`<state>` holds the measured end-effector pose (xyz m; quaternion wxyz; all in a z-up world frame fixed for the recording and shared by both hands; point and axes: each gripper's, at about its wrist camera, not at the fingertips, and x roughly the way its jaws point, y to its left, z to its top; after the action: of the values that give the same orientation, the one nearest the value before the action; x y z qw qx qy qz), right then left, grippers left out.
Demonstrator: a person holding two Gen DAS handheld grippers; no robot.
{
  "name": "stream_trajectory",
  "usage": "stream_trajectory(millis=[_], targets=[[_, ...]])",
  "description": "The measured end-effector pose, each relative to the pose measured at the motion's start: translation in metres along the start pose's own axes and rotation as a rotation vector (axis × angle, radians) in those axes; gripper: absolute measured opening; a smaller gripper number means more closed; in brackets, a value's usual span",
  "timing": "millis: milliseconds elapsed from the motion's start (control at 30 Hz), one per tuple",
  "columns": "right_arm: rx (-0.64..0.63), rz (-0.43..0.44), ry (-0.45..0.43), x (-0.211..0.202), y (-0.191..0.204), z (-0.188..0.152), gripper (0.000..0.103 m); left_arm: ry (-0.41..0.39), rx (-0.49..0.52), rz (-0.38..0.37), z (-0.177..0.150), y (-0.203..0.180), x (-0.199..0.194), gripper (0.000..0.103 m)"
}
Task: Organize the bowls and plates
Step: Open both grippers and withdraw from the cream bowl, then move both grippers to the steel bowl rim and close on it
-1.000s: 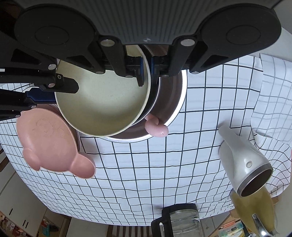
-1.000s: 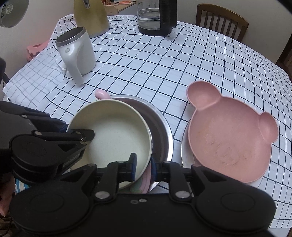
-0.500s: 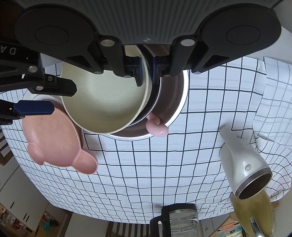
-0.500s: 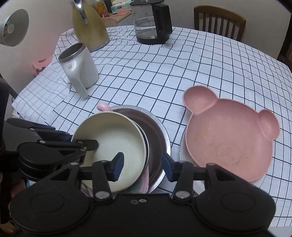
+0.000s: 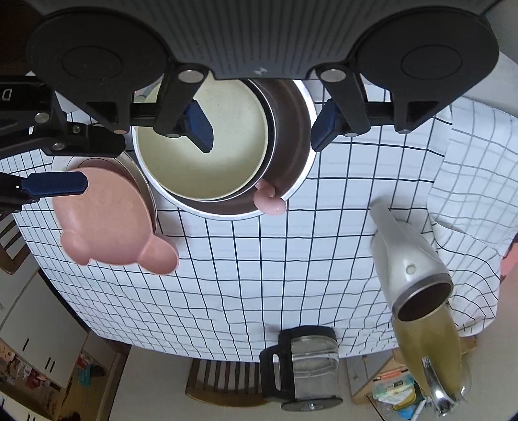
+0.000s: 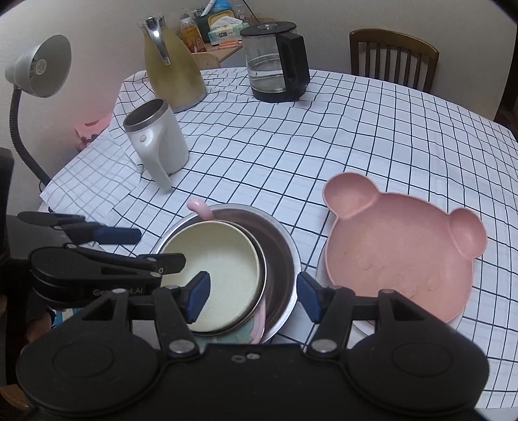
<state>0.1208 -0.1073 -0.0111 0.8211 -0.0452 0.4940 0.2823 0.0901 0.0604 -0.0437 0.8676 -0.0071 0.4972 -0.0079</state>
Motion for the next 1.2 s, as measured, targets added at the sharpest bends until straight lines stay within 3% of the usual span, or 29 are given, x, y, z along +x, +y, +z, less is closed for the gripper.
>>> stream_trajectory(millis=[200,333,567,1000,1100,1200], targets=[[-0.014,0.019,-0.029,-0.015,0.005,-0.004,0.067,-0.046,0.003,0.009,-0.004,0.001,-0.017,0.066],[-0.024,0.027,-0.063,-0.026,0.010,-0.008,0.077,-0.070,0.009,-0.005,-0.006,0.003,-0.024,0.072],[-0.018,0.004,-0.112,-0.033,0.011,-0.013,0.097,-0.102,0.030,-0.052,-0.008,0.016,-0.024,0.074],[0.138,-0.079,-0.186,-0.017,-0.018,-0.031,0.096,-0.083,0.057,-0.101,-0.023,0.049,0.005,0.074],[0.166,-0.117,-0.173,-0.008,-0.025,-0.035,0.092,-0.083,0.059,-0.100,-0.026,0.056,0.014,0.074],[0.196,-0.136,-0.141,0.004,-0.031,-0.037,0.082,-0.068,0.043,-0.112,-0.030,0.066,0.025,0.074]])
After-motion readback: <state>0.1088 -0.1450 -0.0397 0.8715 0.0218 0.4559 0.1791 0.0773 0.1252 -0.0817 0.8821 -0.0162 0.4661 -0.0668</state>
